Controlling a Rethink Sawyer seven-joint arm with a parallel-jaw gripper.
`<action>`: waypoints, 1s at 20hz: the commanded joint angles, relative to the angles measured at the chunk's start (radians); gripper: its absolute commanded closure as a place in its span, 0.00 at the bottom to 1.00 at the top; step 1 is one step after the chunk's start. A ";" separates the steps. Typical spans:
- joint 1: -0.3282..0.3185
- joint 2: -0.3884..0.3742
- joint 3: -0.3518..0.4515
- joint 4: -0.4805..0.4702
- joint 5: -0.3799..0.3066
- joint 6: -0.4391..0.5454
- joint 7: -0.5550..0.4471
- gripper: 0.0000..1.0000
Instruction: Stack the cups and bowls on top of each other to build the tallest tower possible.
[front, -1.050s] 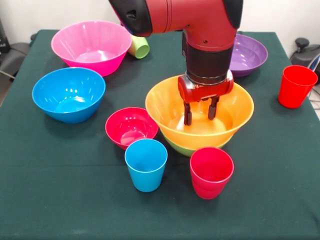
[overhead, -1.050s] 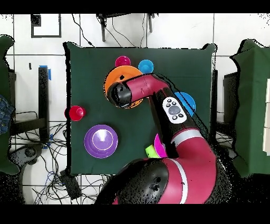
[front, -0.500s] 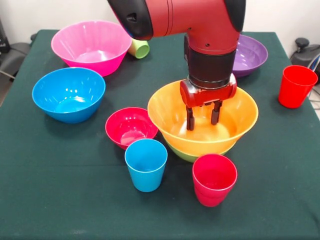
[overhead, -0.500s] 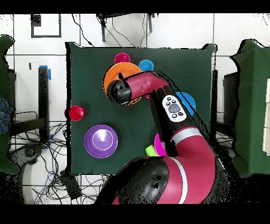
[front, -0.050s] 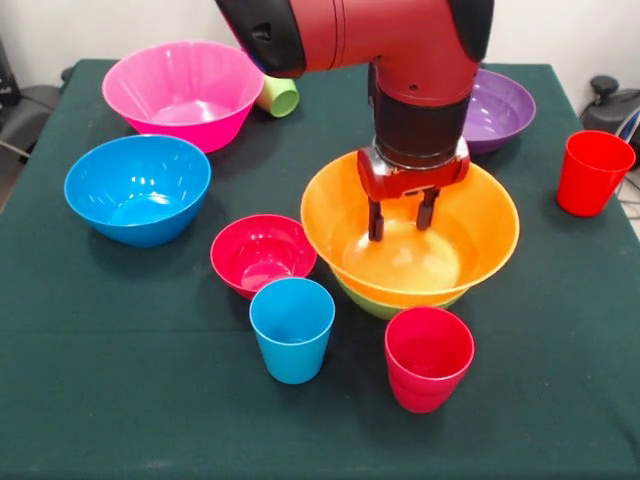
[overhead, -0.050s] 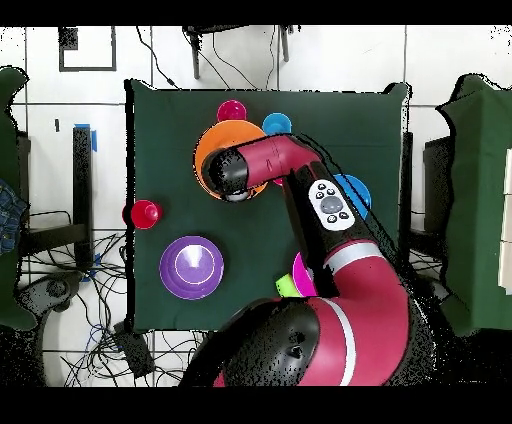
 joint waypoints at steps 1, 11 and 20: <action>0.019 -0.032 0.017 -0.063 0.047 0.267 -0.208 0.00; -0.016 -0.099 0.147 -0.091 0.094 0.215 -0.270 0.00; -0.093 -0.150 0.204 -0.008 0.020 0.106 -0.357 0.00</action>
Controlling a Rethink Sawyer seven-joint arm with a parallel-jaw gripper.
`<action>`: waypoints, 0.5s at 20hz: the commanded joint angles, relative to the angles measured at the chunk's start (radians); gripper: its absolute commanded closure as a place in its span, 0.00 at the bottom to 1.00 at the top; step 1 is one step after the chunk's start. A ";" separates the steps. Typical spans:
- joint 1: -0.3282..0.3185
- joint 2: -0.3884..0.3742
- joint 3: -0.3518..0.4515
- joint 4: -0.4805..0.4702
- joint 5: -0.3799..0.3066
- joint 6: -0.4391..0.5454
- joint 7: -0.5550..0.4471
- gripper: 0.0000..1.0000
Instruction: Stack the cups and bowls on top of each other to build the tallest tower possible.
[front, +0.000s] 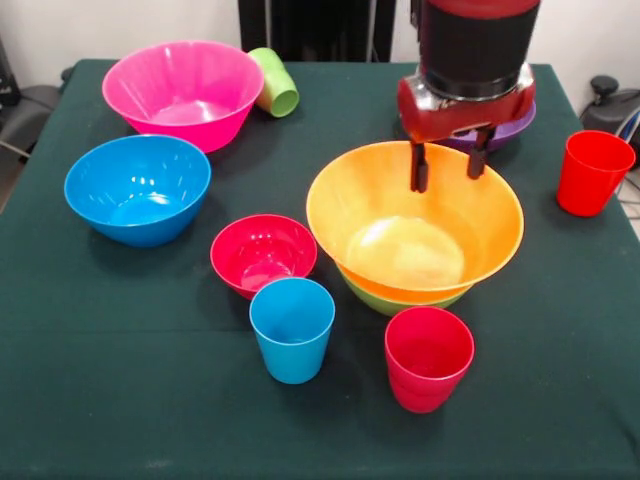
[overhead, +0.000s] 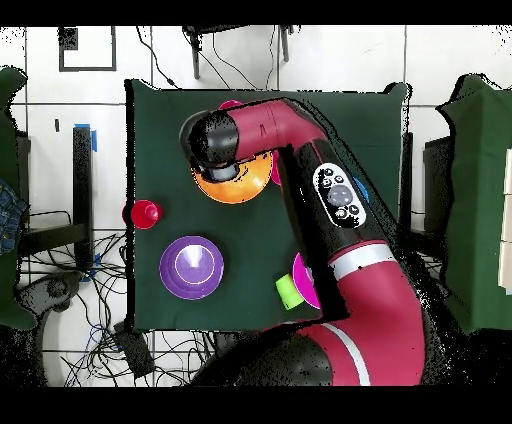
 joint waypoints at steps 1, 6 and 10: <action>-0.077 -0.040 0.078 0.063 -0.078 -0.117 -0.355 0.00; -0.149 -0.029 0.117 0.158 -0.121 -0.205 -0.403 0.00; -0.192 -0.025 0.126 0.200 -0.141 -0.224 -0.407 0.00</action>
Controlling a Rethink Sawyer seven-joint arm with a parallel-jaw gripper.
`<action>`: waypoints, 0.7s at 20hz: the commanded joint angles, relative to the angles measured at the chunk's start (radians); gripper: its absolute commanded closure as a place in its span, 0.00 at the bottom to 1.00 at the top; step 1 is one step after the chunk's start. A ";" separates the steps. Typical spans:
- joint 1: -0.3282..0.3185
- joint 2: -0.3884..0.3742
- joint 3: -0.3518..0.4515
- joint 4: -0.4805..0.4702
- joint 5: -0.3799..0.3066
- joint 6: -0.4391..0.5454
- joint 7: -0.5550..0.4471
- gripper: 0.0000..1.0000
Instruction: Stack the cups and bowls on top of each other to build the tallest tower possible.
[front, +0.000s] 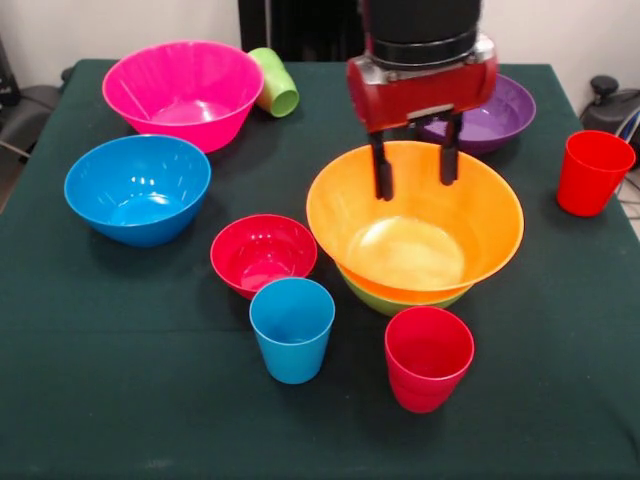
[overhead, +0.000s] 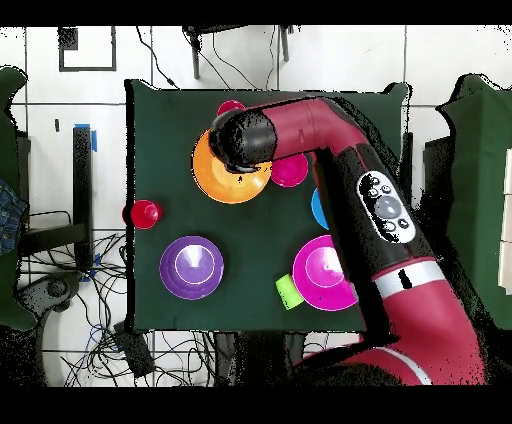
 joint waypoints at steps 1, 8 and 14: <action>-0.064 0.041 0.044 0.123 -0.116 -0.043 -0.416 0.00; -0.084 0.054 0.032 0.034 -0.109 0.096 -0.459 0.00; -0.063 0.100 0.050 -0.119 -0.106 0.201 -0.595 0.00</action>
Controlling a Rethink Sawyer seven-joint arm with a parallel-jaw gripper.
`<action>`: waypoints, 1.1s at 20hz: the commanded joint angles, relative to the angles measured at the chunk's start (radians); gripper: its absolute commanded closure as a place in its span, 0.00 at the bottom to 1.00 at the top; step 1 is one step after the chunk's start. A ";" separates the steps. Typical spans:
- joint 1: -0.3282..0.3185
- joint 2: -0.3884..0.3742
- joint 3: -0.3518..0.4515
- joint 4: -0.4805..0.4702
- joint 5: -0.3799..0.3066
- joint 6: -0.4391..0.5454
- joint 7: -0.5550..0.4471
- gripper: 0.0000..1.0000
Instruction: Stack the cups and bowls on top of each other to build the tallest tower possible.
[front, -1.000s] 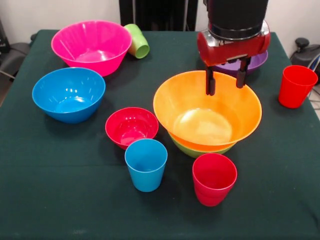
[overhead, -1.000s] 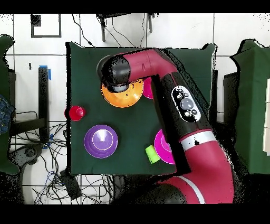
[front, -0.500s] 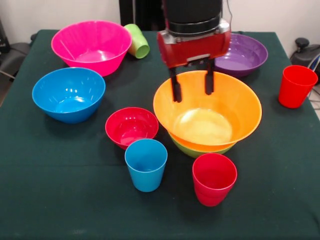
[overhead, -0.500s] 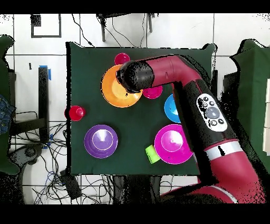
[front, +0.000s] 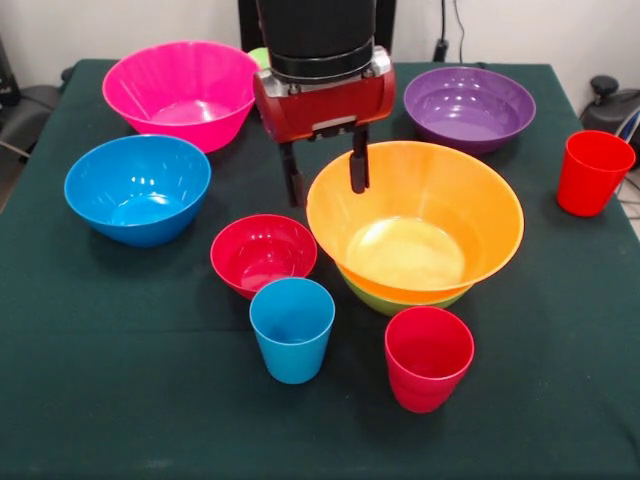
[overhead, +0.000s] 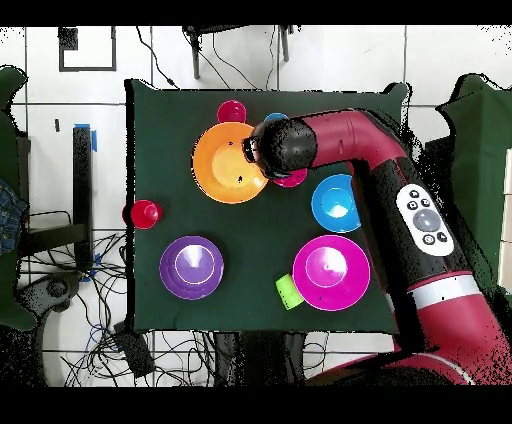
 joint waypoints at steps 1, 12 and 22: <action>0.038 0.098 0.041 -0.175 -0.060 0.211 -0.499 0.00; 0.038 0.125 0.035 -0.293 -0.059 0.346 -0.705 0.00; 0.007 0.101 -0.022 -0.265 -0.067 0.373 -0.757 0.00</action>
